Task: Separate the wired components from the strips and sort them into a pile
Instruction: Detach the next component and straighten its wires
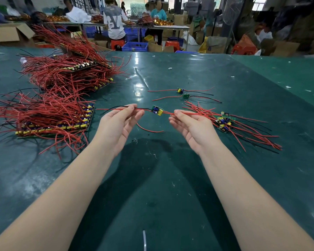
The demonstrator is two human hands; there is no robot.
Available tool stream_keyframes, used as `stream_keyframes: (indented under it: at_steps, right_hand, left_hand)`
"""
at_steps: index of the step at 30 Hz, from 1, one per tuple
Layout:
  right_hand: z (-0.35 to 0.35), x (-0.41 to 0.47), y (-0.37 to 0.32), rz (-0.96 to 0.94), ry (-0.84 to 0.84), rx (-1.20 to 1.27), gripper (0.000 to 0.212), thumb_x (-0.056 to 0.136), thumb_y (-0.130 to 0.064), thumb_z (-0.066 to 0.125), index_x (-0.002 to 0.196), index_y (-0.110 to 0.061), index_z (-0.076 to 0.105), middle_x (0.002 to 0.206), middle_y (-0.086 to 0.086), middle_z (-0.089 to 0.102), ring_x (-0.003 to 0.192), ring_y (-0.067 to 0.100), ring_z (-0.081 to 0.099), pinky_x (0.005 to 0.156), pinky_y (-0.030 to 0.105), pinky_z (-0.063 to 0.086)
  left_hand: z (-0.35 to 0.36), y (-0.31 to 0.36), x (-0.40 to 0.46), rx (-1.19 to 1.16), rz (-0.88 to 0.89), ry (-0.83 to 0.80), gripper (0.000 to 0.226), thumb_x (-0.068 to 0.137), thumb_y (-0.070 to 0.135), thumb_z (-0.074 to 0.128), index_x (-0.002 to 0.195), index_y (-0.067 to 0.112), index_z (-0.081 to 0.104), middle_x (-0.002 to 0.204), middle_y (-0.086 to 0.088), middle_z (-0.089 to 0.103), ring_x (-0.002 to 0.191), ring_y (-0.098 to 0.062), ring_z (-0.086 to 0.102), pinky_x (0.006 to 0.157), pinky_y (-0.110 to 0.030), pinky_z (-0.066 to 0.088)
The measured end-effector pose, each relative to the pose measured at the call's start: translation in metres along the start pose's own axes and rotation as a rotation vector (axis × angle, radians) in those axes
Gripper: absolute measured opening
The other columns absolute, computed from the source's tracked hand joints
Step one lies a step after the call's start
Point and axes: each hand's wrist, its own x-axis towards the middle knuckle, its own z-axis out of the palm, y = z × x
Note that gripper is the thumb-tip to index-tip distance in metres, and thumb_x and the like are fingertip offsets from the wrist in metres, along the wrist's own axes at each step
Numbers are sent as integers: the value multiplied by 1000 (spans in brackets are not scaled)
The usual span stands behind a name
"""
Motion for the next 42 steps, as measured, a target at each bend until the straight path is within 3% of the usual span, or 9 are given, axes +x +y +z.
stream_keyframes:
  at_steps: [4,9,13,17,24,31,34,38,42]
  right_hand:
    - [2,-1,-4,125,2,192,5,88,4,62,84,5,65,69,11,71,64,15,71,56,16,55]
    - [3,-3,-8,246,23,414,30,85,3,64,57,2,73,71,12,73,63,16,72,57,18,57]
    - [3,-4,-8,239,17,430,26,84,4,65,59,3,73,73,14,73,66,17,73,58,20,58]
    - [5,-5,-6,240,-1,434,8,86,8,62,79,5,67,78,17,73,69,21,74,64,23,60]
    - [3,-2,-6,129,-24,344,3,88,5,61,88,3,63,75,14,73,71,18,73,61,19,57]
    - [1,1,-2,6,-13,260,3,89,7,59,89,5,60,73,14,71,70,21,72,64,22,58]
    - [1,2,1,-25,-4,199,5,89,7,59,87,2,60,75,14,71,72,22,72,69,25,59]
    - [1,1,3,12,-26,258,4,91,6,58,89,2,59,75,13,72,72,21,73,68,24,59]
    - [1,1,0,119,-38,261,1,90,1,61,90,1,62,74,11,73,69,17,73,59,19,57]
  left_hand:
    - [-2,1,1,-35,-18,-3,13,96,1,52,87,-4,60,69,-11,71,73,-18,73,63,-14,54]
    - [-1,0,0,-57,-103,-29,13,96,0,49,87,-3,59,73,-13,72,76,-20,74,62,-15,55]
    - [2,1,-2,-79,-145,-22,16,96,-1,44,86,-1,56,71,-14,71,72,-22,73,60,-15,55]
    - [3,3,-4,-77,-184,-18,18,97,0,41,83,4,51,70,-12,71,69,-21,74,45,-10,46]
    - [0,0,1,26,-26,-96,14,102,7,43,93,0,51,82,-16,74,88,-25,73,69,-17,55]
    - [-3,-5,3,149,74,-73,27,104,12,37,93,-3,56,78,-13,74,80,-22,74,66,-20,56]
    - [-5,-3,5,8,-27,-52,28,104,13,39,93,-3,59,86,-15,73,81,-19,73,66,-17,56]
    - [-5,1,5,-290,-212,-26,29,103,14,41,94,-7,59,87,-20,73,67,-13,71,54,-11,51]
    - [-3,4,3,-333,-233,18,26,102,11,43,88,-6,57,77,-20,72,59,-14,69,49,-12,50]
